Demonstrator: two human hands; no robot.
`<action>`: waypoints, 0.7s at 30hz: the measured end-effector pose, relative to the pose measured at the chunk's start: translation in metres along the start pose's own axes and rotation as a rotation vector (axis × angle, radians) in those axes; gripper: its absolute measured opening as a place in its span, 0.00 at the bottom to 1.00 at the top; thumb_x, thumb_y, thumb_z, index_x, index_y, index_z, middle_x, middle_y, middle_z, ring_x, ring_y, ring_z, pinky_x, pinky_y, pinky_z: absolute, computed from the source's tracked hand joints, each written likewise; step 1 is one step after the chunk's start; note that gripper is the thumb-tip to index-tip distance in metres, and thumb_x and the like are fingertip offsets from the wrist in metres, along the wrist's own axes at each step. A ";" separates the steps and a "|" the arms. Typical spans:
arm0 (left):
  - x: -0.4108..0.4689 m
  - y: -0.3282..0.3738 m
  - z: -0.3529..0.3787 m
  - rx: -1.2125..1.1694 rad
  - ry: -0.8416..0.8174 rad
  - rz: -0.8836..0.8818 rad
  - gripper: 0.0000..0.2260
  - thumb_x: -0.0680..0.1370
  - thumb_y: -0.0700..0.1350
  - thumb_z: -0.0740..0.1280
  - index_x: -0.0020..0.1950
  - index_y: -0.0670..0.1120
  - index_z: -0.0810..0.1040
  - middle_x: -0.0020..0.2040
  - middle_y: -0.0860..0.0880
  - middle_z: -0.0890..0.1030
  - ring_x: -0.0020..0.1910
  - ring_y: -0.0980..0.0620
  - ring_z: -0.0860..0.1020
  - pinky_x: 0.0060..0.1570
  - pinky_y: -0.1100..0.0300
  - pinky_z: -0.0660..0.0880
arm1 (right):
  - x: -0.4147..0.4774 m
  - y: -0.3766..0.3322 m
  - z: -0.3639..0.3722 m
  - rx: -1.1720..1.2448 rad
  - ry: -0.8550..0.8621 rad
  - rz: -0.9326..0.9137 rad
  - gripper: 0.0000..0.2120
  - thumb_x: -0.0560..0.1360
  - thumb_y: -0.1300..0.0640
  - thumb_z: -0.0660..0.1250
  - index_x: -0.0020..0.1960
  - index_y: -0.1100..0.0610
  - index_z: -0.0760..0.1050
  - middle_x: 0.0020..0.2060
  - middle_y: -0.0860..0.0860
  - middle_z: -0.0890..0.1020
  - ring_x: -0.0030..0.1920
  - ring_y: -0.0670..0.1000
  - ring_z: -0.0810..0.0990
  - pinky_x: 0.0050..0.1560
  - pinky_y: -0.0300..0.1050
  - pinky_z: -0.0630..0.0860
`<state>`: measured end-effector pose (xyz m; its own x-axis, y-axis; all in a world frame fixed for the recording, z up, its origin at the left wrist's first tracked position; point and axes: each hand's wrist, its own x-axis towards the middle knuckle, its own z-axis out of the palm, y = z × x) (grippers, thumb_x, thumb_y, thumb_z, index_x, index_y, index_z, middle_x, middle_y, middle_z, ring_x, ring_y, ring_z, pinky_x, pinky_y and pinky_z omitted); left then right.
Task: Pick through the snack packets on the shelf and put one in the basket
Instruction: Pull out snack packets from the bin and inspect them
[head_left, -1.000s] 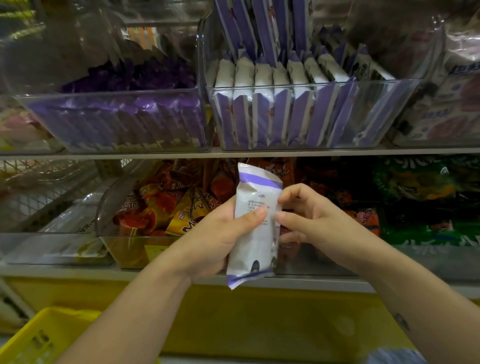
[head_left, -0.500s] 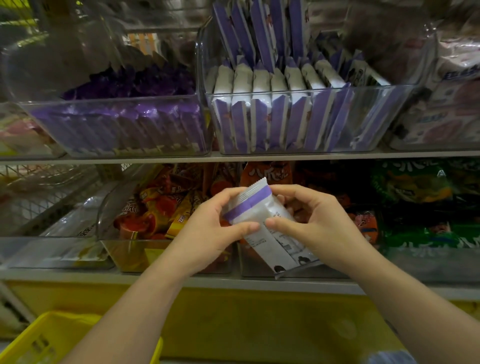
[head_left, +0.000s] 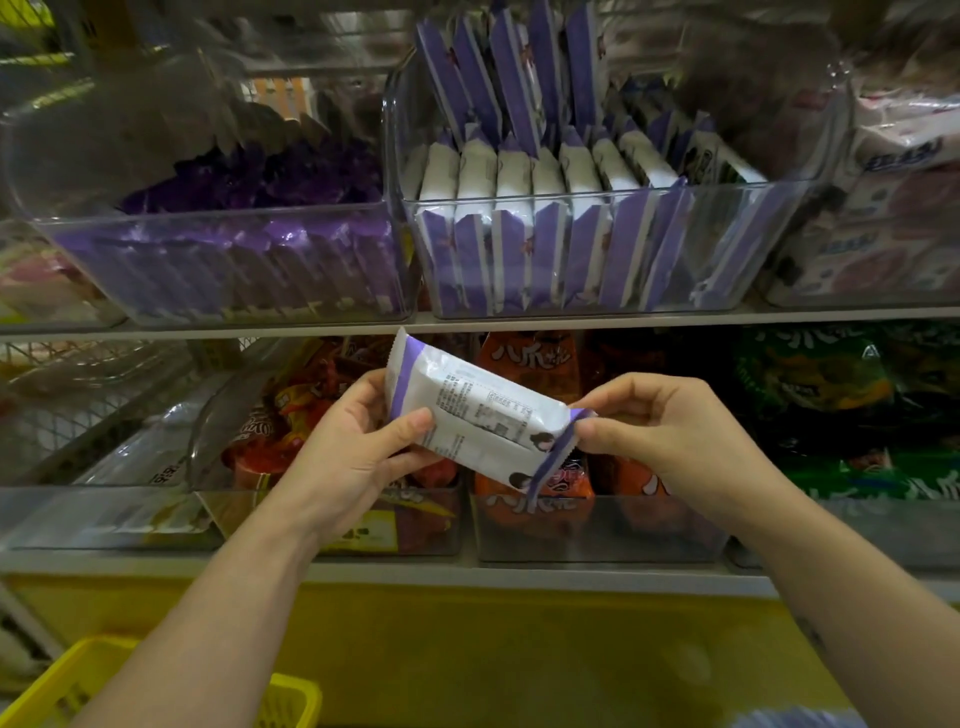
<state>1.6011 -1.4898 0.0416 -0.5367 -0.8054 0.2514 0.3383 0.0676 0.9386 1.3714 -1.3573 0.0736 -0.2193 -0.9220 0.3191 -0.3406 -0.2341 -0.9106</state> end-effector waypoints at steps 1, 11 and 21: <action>0.001 -0.001 -0.001 -0.018 0.010 -0.003 0.16 0.67 0.42 0.72 0.54 0.50 0.78 0.51 0.51 0.85 0.52 0.49 0.84 0.42 0.57 0.81 | 0.000 0.000 0.000 0.036 0.009 0.007 0.03 0.68 0.58 0.73 0.41 0.55 0.82 0.39 0.48 0.87 0.44 0.46 0.86 0.40 0.33 0.79; 0.001 -0.005 0.007 0.145 0.092 0.020 0.23 0.63 0.59 0.75 0.55 0.55 0.78 0.53 0.51 0.85 0.53 0.52 0.83 0.45 0.59 0.80 | 0.001 -0.003 0.008 0.346 -0.039 0.165 0.07 0.74 0.57 0.65 0.47 0.62 0.75 0.38 0.54 0.86 0.40 0.49 0.86 0.36 0.36 0.79; -0.004 0.000 0.022 0.385 0.211 0.115 0.27 0.62 0.67 0.70 0.56 0.54 0.79 0.49 0.55 0.85 0.47 0.56 0.84 0.40 0.65 0.78 | 0.004 0.004 0.010 0.359 0.006 0.264 0.09 0.82 0.58 0.58 0.56 0.63 0.70 0.37 0.55 0.86 0.33 0.50 0.84 0.31 0.38 0.80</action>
<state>1.5861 -1.4733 0.0456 -0.3298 -0.8797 0.3427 0.0529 0.3452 0.9370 1.3783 -1.3646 0.0686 -0.2618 -0.9630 0.0636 0.0669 -0.0838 -0.9942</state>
